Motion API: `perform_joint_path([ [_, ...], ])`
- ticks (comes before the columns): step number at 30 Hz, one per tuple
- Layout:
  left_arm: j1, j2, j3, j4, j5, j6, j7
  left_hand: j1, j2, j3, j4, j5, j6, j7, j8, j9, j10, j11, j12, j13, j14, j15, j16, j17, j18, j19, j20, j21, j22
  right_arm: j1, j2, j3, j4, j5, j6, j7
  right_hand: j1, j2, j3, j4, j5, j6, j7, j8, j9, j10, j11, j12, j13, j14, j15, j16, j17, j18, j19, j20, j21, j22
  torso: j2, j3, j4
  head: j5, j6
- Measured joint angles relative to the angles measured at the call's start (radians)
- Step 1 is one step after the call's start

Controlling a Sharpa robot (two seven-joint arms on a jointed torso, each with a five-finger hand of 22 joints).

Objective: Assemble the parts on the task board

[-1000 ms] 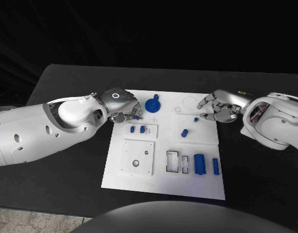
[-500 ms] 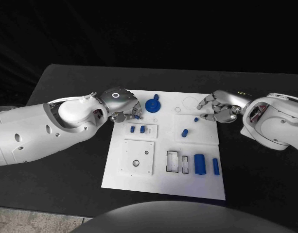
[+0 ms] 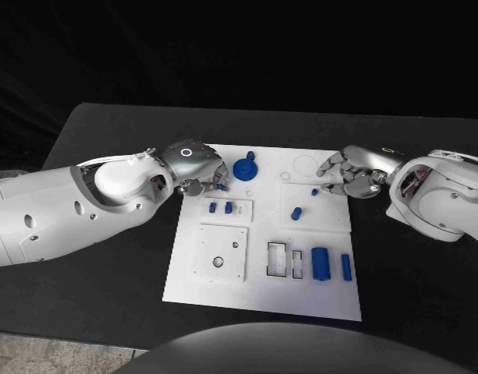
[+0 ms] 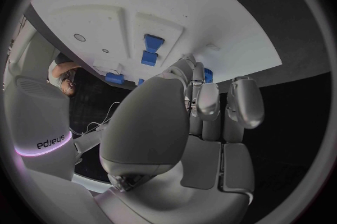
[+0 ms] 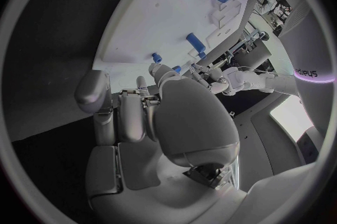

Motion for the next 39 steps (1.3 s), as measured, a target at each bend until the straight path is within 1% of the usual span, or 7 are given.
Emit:
perform_joint_path([
  [27, 0.001, 0.001, 0.001, 0.015, 0.004, -0.003, -0.006, -0.004, -0.004, 0.0, 0.0, 0.0, -0.004, 0.004, -0.001, -0.003, 0.0, 0.0, -0.01, -0.007, 0.0, 0.0, 0.0, -0.001, 0.0, 0.0, 0.0, 0.0, 0.0, -0.001, -0.002, 0.0, 0.001, 0.0, 0.004, -0.003, 0.0, 0.0, 0.0, 0.0, 0.0, 0.0, 0.0, 0.0, 0.0, 0.0, 0.0, 0.0, 0.001, 0.0, 0.0, 0.0, 0.0, 0.0, 0.0, 0.0, 0.0, 0.0, 0.0, -0.0001, 0.0005, 0.002, 0.0],
  [31, 0.001, 0.001, 0.001, 0.019, 0.008, -0.007, -0.004, -0.007, -0.007, 0.0, 0.0, 0.0, -0.004, 0.004, -0.001, -0.003, 0.004, 0.004, -0.01, -0.007, 0.0, 0.0, 0.0, -0.001, 0.0, 0.0, 0.0, 0.0, 0.0, -0.001, -0.002, 0.0, 0.001, 0.0, 0.005, -0.003, 0.0, 0.0, 0.0, 0.0, 0.0, 0.0, 0.0, 0.0, 0.0, 0.0, 0.0, 0.0, 0.001, 0.0, 0.0, 0.0, 0.0, 0.0, 0.0, 0.0, 0.0, 0.0, 0.0, -0.0001, 0.0003, 0.002, 0.0],
  [33, 0.001, 0.001, 0.001, 0.022, 0.009, -0.008, -0.004, -0.007, -0.007, 0.0, 0.0, 0.0, -0.004, 0.004, -0.001, -0.004, 0.004, 0.004, -0.01, -0.007, 0.0, 0.0, 0.0, -0.001, 0.0, 0.0, 0.0, 0.0, 0.0, -0.001, -0.002, 0.0, 0.001, 0.0, 0.005, -0.003, 0.0, 0.0, 0.0, 0.0, 0.0, 0.0, 0.0, 0.0, 0.0, 0.0, 0.0, 0.0, 0.001, 0.0, 0.0, 0.0, -0.001, 0.0, -0.003, 0.003, 0.0, 0.0, 0.0, -0.0004, 0.0003, 0.002, 0.0],
  [39, 0.001, -0.001, 0.002, 0.028, 0.016, -0.014, -0.002, -0.008, -0.008, 0.0, 0.0, 0.0, -0.004, 0.004, -0.002, -0.006, 0.004, 0.004, -0.01, -0.009, 0.0, 0.0, -0.004, -0.003, 0.0, 0.0, 0.0, 0.0, 0.0, -0.001, -0.001, 0.0, 0.0, 0.0, 0.006, -0.004, 0.0, 0.0, 0.0, 0.0, 0.0, 0.0, 0.0, 0.0, -0.001, 0.0, 0.0, 0.0, 0.001, 0.0, 0.0, 0.0, -0.001, 0.0, -0.004, 0.004, 0.0, 0.0, 0.0, -0.0003, 0.0, 0.004, 0.0],
])
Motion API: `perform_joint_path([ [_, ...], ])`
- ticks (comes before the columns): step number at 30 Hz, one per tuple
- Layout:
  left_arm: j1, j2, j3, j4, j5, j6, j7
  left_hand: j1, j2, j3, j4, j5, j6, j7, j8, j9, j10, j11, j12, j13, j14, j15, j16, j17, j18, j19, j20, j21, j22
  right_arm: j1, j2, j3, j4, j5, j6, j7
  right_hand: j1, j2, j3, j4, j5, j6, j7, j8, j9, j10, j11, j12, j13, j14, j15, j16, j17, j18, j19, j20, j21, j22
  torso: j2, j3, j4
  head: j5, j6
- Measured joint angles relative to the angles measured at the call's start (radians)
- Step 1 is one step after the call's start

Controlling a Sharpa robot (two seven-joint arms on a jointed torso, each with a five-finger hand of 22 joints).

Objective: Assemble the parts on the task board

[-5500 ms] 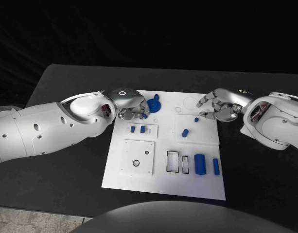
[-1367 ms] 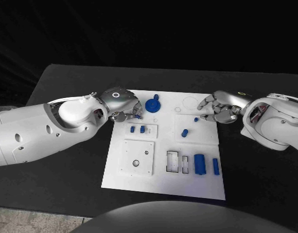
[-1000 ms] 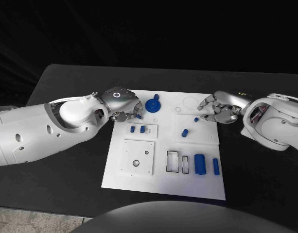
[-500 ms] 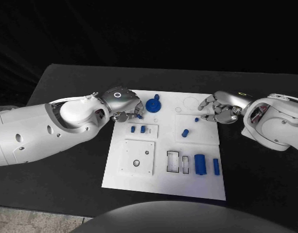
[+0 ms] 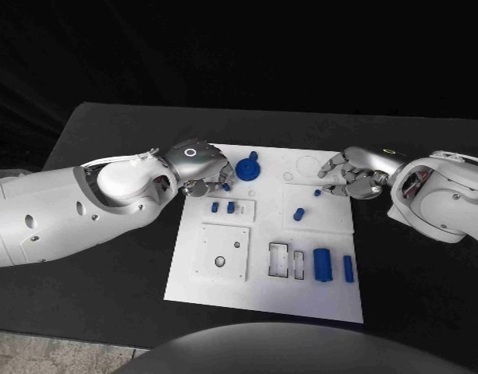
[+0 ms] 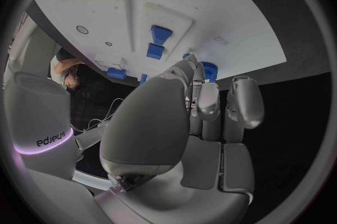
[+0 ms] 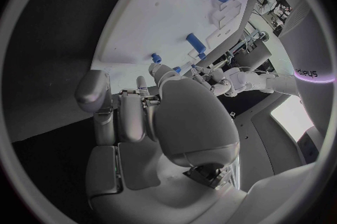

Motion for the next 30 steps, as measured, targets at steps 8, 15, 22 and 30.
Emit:
perform_joint_path([
  [8, -0.001, 0.001, -0.001, 0.001, 0.009, 0.001, 0.004, 0.0, 0.0, 0.0, 0.0, 0.0, 0.0, 0.0, -0.004, 0.002, 0.0, 0.0, -0.004, -0.002, 0.0, 0.0, 0.0, -0.004, 0.0, 0.0, 0.0, 0.0, 0.001, -0.001, 0.001, 0.0, 0.0, 0.0, 0.002, -0.001, 0.0, 0.0, 0.0, 0.0, 0.0, 0.0, 0.0, 0.0, 0.0, 0.0, 0.0, 0.0, 0.0, 0.0, 0.0, 0.0, 0.0, 0.0, 0.0, 0.0, 0.0, 0.0, 0.0, 0.0005, -0.0007, 0.001, 0.0],
  [15, 0.0, 0.003, -0.001, 0.0, 0.015, 0.007, 0.005, 0.0, 0.0, 0.0, 0.0, 0.0, 0.0, 0.0, -0.004, 0.001, 0.0, 0.0, -0.004, -0.002, -0.004, 0.004, -0.001, -0.006, 0.0, 0.0, 0.0, 0.0, 0.001, -0.001, 0.002, 0.0, -0.001, 0.0, 0.002, -0.001, 0.0, 0.0, 0.0, 0.0, 0.0, 0.0, 0.0, 0.0, 0.0, 0.0, 0.0, 0.0, 0.0, 0.0, 0.0, 0.0, 0.0, 0.0, 0.0, 0.0, 0.0, 0.0, 0.0, 0.0006, -0.0008, -0.001, 0.0],
  [22, 0.0, 0.003, 0.0, -0.003, 0.019, 0.016, 0.005, -0.004, -0.004, 0.002, 0.002, 0.0, -0.008, -0.001, -0.01, -0.002, 0.0, 0.0, -0.01, -0.006, -0.004, 0.004, -0.004, -0.01, 0.0, 0.0, 0.0, 0.0, 0.001, -0.001, 0.002, 0.0, -0.002, 0.0, 0.002, -0.002, 0.0, 0.0, 0.001, -0.001, 0.0, 0.0, 0.0, 0.0, 0.0, 0.0, 0.0, 0.0, 0.001, 0.0, 0.0, -0.004, -0.001, 0.0, 0.0, 0.0, -0.006, 0.0, 0.0, 0.0006, -0.0008, -0.002, 0.0],
  [30, -0.001, -0.001, -0.001, -0.008, 0.021, 0.019, 0.004, -0.013, -0.013, 0.015, 0.001, -0.003, -0.154, -0.039, -0.03, -0.04, 0.0, 0.0, -0.027, -0.024, -0.004, 0.004, -0.008, -0.015, 0.0, 0.0, 0.0, -0.006, 0.001, -0.002, 0.001, 0.0, -0.002, 0.0, -0.002, -0.001, 0.0, 0.0, 0.003, -0.003, 0.0, 0.0, 0.0, 0.0, 0.0, 0.0, 0.0, -0.004, 0.001, 0.0, 0.0, -0.004, -0.001, 0.0, 0.0, 0.0, -0.006, 0.0, 0.0, 0.0004, -0.0001, -0.003, 0.0],
])
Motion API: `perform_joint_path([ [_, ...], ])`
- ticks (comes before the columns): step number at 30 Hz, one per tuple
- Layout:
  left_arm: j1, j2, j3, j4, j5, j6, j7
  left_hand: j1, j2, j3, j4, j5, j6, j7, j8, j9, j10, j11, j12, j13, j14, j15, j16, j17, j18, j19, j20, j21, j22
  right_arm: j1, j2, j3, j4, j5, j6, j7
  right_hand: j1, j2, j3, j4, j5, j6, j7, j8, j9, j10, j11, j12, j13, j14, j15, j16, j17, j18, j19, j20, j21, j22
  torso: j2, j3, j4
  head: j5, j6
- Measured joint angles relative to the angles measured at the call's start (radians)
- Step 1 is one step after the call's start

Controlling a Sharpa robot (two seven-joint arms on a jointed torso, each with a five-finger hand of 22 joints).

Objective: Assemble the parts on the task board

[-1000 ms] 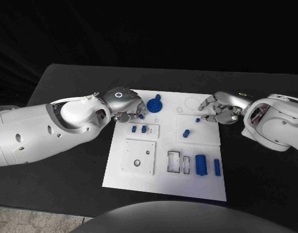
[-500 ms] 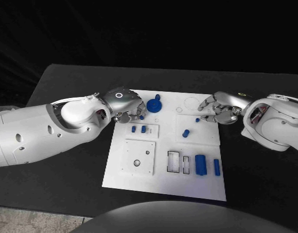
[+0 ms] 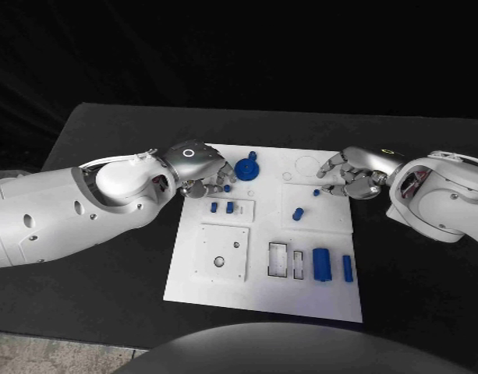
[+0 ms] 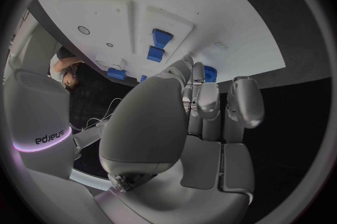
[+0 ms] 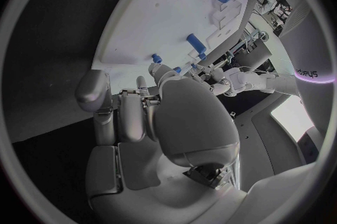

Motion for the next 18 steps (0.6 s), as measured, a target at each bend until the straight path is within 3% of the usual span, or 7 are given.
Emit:
perform_joint_path([
  [3, 0.0, -0.003, 0.0, -0.002, 0.0, -0.011, 0.003, -0.005, -0.016, 0.007, 0.007, -0.02, -0.146, -0.065, 0.0, -0.035, -0.007, 0.007, -0.013, -0.01, 0.0, 0.0, 0.0, -0.002, 0.0, 0.0, 0.0, -0.003, 0.0, 0.0, -0.001, 0.0, 0.001, 0.0, -0.006, 0.002, 0.0, 0.0, 0.0, 0.0, 0.0, 0.0, 0.0, 0.0, -0.001, 0.0, 0.0, 0.0, 0.0, 0.0, 0.0, 0.0, 0.0, 0.0, 0.0, 0.0, 0.0, 0.0, 0.0, -0.0006, 0.0002, 0.0, 0.0],
  [5, 0.0, -0.006, 0.0, -0.002, 0.0, -0.024, 0.007, -0.008, -0.018, 0.004, 0.012, -0.025, -0.208, -0.097, 0.0, -0.051, -0.012, 0.012, -0.015, -0.012, 0.0, 0.0, 0.0, -0.002, 0.0, 0.0, 0.0, -0.006, 0.0, 0.0, -0.002, 0.0, 0.001, 0.0, -0.011, 0.002, 0.0, 0.0, 0.0, 0.0, 0.0, 0.0, 0.0, 0.0, -0.001, 0.0, 0.0, 0.0, -0.001, 0.0, 0.0, 0.0, 0.0, 0.0, 0.0, 0.0, 0.0, 0.0, 0.0, -0.0007, 0.0004, 0.0, 0.0],
  [8, 0.0, -0.014, 0.0, -0.002, 0.001, -0.057, 0.016, -0.004, -0.022, 0.004, 0.012, -0.025, -0.225, -0.11, 0.0, -0.057, -0.016, 0.009, -0.015, -0.012, 0.0, 0.0, 0.0, -0.001, 0.0, 0.0, 0.0, -0.006, 0.0, 0.0, -0.004, 0.0, 0.002, 0.0, -0.017, 0.003, 0.0, 0.0, 0.0, 0.0, 0.0, 0.0, 0.0, 0.0, -0.001, 0.0, 0.0, 0.0, -0.001, 0.0, 0.0, 0.0, 0.001, 0.0, 0.0, 0.0, 0.0, 0.0, 0.0, -0.0012, 0.0005, 0.0, 0.0],
  [18, 0.0, -0.049, 0.0, -0.001, 0.004, -0.164, 0.044, 0.004, -0.029, 0.003, 0.022, -0.025, -0.223, -0.109, 0.02, -0.057, -0.007, 0.0, -0.005, -0.005, -0.004, 0.002, -0.005, -0.013, 0.0, -0.003, 0.003, -0.016, 0.0, 0.004, -0.032, 0.0, 0.027, -0.001, -0.049, 0.008, 0.005, -0.005, 0.004, -0.004, 0.0, 0.011, 0.0, 0.006, -0.001, 0.0, 0.0, -0.005, -0.001, 0.0, 0.0, 0.0, 0.001, 0.002, 0.0, 0.0, 0.0, 0.0, -0.001, -0.0031, 0.002, 0.0, 0.0],
])
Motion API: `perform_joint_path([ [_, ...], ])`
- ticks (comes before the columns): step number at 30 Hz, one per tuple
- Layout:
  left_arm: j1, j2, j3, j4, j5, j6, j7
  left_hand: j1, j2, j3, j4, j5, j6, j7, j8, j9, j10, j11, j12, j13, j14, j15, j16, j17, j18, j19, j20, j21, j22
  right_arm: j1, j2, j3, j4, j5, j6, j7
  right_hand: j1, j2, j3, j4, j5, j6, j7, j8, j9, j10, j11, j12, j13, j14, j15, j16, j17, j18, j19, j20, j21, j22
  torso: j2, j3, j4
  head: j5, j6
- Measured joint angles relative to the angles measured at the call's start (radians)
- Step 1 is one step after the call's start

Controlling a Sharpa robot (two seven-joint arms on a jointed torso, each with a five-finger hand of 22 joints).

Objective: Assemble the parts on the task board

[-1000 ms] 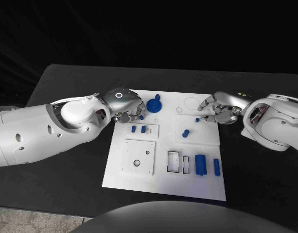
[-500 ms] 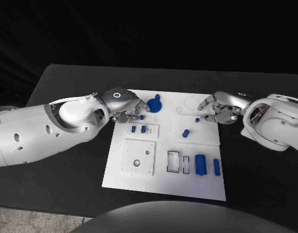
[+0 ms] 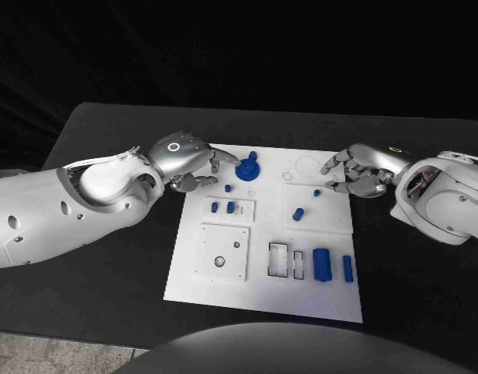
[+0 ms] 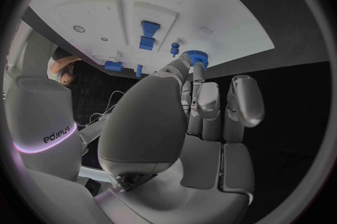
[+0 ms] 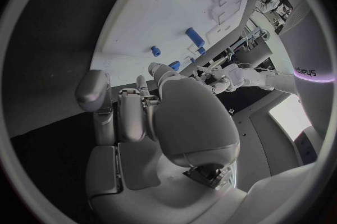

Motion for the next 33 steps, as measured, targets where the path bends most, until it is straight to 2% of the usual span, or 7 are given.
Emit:
perform_joint_path([
  [4, 0.0, -0.022, 0.002, 0.005, 0.028, -0.056, 0.016, 0.004, -0.004, -0.004, 0.019, 0.0, 0.023, 0.023, 0.028, 0.003, -0.008, 0.003, 0.017, 0.018, -0.069, 0.003, -0.065, -0.095, 0.023, -0.054, 0.002, -0.073, 0.0, 0.026, -0.02, 0.0, 0.029, -0.003, -0.02, 0.004, 0.008, -0.008, 0.01, -0.01, 0.0, 0.015, -0.001, 0.003, 0.0, -0.04, 0.007, -0.054, 0.003, 0.0, 0.007, -0.01, -0.01, 0.014, -0.002, -0.002, -0.018, 0.0, -0.001, -0.0012, 0.0021, 0.0, 0.0],
  [7, 0.0, -0.038, 0.005, 0.008, 0.1, -0.095, 0.046, -0.02, -0.02, -0.014, 0.05, 0.031, 0.044, 0.044, 0.055, 0.006, -0.074, 0.018, 0.023, 0.038, -0.18, 0.018, -0.164, -0.227, 0.04, -0.145, 0.008, -0.196, 0.0, 0.054, -0.032, 0.001, 0.054, -0.009, -0.024, 0.003, 0.029, -0.029, 0.03, -0.025, 0.014, 0.052, -0.006, 0.032, 0.012, -0.244, 0.016, -0.299, -0.075, -0.002, 0.01, -0.045, -0.047, 0.016, -0.033, 0.003, -0.077, 0.0, -0.002, -0.0028, 0.0036, -0.003, 0.0],
  [9, 0.001, -0.045, 0.005, 0.009, 0.169, -0.111, 0.077, -0.065, -0.02, -0.032, 0.072, 0.057, 0.046, 0.064, 0.072, 0.006, -0.154, 0.047, 0.029, 0.057, -0.315, 0.051, -0.26, -0.332, 0.056, -0.271, 0.023, -0.354, 0.0, 0.067, -0.035, 0.001, 0.066, -0.018, -0.021, 0.0, 0.036, -0.054, 0.054, -0.035, 0.051, 0.071, -0.007, 0.053, 0.03, -0.495, 0.031, -0.596, -0.274, -0.035, 0.02, -0.108, -0.113, 0.031, -0.074, 0.006, -0.161, 0.0, -0.005, -0.0039, 0.0054, -0.007, 0.0],
  [11, 0.001, -0.053, 0.005, 0.011, 0.271, -0.122, 0.125, -0.13, -0.006, -0.073, 0.078, 0.099, 0.037, 0.08, 0.09, 0.006, -0.257, 0.08, 0.056, 0.088, -0.439, 0.088, -0.317, -0.361, 0.076, -0.469, 0.049, -0.585, 0.0, 0.077, -0.034, 0.002, 0.079, -0.036, -0.011, -0.006, 0.038, -0.073, 0.069, -0.047, 0.076, 0.086, -0.008, 0.076, 0.051, -0.601, 0.038, -0.737, -0.37, -0.085, 0.024, -0.185, -0.191, 0.051, -0.124, 0.011, -0.26, 0.0, -0.007, -0.005, 0.0068, -0.011, 0.0],
  [14, 0.001, -0.063, 0.005, 0.015, 0.45, -0.126, 0.208, -0.171, 0.011, -0.122, 0.075, 0.165, 0.037, 0.105, 0.107, 0.005, -0.357, 0.105, 0.085, 0.115, -0.559, 0.121, -0.363, -0.373, 0.078, -0.597, 0.067, -0.708, 0.0, 0.081, -0.028, 0.002, 0.094, -0.073, 0.018, -0.016, 0.027, -0.089, 0.083, -0.061, 0.083, 0.087, -0.006, 0.097, 0.08, -0.701, 0.048, -0.866, -0.468, -0.149, 0.031, -0.274, -0.281, 0.062, -0.189, 0.016, -0.381, -0.005, -0.009, -0.0075, 0.0108, -0.018, 0.0],
  [23, 0.001, -0.078, -0.002, 0.023, 1.022, -0.08, 0.446, -0.145, 0.081, -0.264, 0.083, 0.235, 0.022, 0.159, 0.16, -0.009, -0.639, 0.136, 0.257, 0.177, -0.828, 0.164, -0.461, -0.433, 0.078, -0.748, 0.098, -0.87, -0.039, 0.044, -0.005, 0.001, 0.1, -0.207, 0.106, -0.048, 0.004, -0.122, 0.092, -0.082, 0.083, 0.002, 0.008, 0.063, 0.088, -0.812, 0.084, -1.019, -0.614, -0.179, 0.05, -0.296, -0.315, 0.069, -0.216, 0.03, -0.442, -0.007, -0.015, -0.0144, 0.0228, -0.038, 0.0],
  [33, 0.001, -0.095, -0.009, 0.028, 1.384, 0.003, 0.565, -0.097, 0.117, -0.31, 0.077, 0.267, 0.01, 0.171, 0.183, -0.015, -0.699, 0.134, 0.343, 0.169, -0.842, 0.167, -0.453, -0.456, 0.078, -0.741, 0.105, -0.893, -0.043, -0.003, 0.008, 0.0, 0.084, -0.315, 0.141, -0.066, -0.001, -0.127, 0.088, -0.091, 0.077, 0.003, 0.014, 0.036, 0.071, -0.808, 0.091, -1.046, -0.682, -0.166, 0.059, -0.265, -0.295, 0.069, -0.19, 0.045, -0.408, 0.0, -0.016, -0.0153, 0.0218, -0.038, 0.0],
])
